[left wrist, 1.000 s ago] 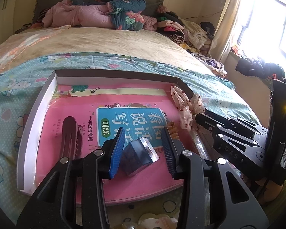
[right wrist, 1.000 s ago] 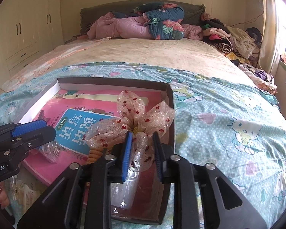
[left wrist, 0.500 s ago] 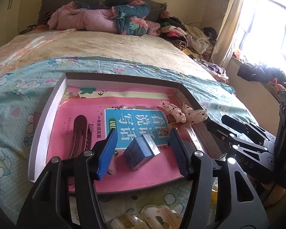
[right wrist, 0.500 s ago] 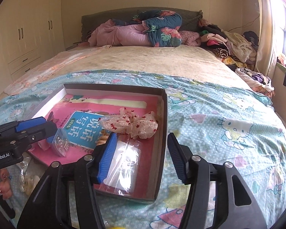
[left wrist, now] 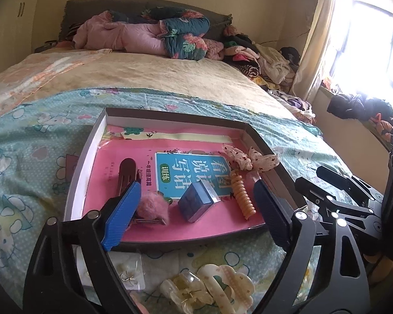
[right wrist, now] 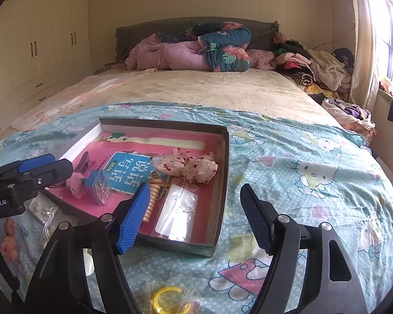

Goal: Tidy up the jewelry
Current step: 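Move both tools back toward the yellow bangle bag and cream claw clips, then grasp the yellow bangle bag with the right tool while the left grasps a cream claw clip, then carry the bangle bag and claw clip into the tray box and open both tools, then move both tools back toward the large cream claw clip and earring card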

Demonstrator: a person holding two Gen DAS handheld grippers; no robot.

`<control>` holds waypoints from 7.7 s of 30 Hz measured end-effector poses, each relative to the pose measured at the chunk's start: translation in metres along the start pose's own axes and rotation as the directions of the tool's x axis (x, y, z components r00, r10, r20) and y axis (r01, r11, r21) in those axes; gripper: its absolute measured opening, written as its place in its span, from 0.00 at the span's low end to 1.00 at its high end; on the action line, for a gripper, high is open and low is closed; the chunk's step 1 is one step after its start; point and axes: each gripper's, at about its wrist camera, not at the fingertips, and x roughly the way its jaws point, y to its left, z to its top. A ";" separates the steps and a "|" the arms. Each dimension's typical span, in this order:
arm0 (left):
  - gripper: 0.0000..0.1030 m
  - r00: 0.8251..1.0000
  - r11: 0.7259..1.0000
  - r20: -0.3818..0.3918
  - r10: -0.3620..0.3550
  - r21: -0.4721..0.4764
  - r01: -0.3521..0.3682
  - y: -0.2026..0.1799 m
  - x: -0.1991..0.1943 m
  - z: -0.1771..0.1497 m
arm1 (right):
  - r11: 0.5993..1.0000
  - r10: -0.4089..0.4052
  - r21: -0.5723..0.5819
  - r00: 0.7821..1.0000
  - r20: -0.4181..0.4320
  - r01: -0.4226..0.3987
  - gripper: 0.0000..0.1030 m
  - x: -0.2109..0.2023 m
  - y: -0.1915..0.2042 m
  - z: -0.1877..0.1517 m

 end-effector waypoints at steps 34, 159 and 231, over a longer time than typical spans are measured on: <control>0.84 0.998 0.998 0.019 0.060 0.016 -0.060 0.007 -0.057 -0.042 | 0.998 0.045 -0.040 0.999 0.011 -0.045 0.74 -0.064 0.021 -0.038; 0.37 0.997 0.997 -0.075 -0.015 -0.074 0.009 0.028 -0.045 -0.034 | 0.987 0.133 -0.090 0.991 -0.034 -0.136 0.40 -0.047 0.034 -0.050; 0.49 0.992 0.998 -0.109 0.059 0.011 -0.058 0.046 0.055 0.021 | 0.998 0.053 -0.014 0.993 -0.108 -0.055 0.65 0.078 0.020 0.023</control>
